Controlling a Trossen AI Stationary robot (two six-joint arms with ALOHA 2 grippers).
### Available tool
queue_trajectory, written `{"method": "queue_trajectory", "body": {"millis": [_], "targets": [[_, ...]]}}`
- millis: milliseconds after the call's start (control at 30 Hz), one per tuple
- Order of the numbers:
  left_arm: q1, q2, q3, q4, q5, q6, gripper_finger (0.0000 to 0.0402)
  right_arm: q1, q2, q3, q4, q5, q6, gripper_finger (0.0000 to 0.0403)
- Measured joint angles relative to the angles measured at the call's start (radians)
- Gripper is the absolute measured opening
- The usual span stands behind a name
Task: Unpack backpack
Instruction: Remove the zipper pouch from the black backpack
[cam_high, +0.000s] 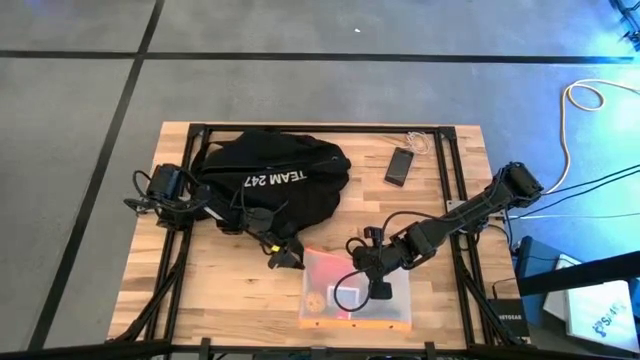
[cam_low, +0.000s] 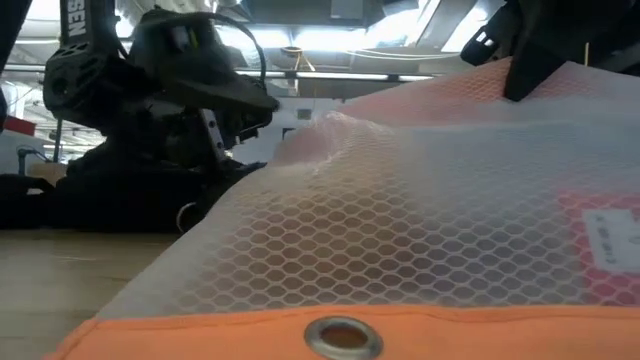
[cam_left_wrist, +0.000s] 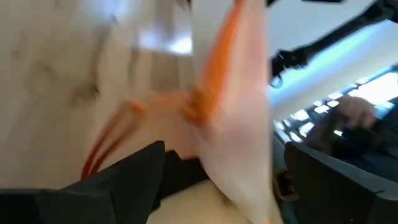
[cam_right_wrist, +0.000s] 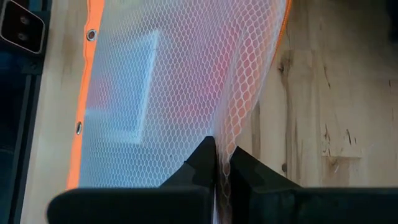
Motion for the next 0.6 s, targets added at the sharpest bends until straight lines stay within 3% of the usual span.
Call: {"method": "queue_trajectory", "body": {"millis": [267, 600], "targets": [[-0.014, 0.0, 0.065, -0.104, -0.036, 0.152, 0.0302, 0.0, 0.0, 0.0, 0.004, 0.0, -0.003, 0.0], [-0.006, -0.051, 0.065, -0.099, 0.037, 0.225, 0.0178, 0.0, 0.0, 0.0, 0.005, -0.007, -0.004, 0.0]]}}
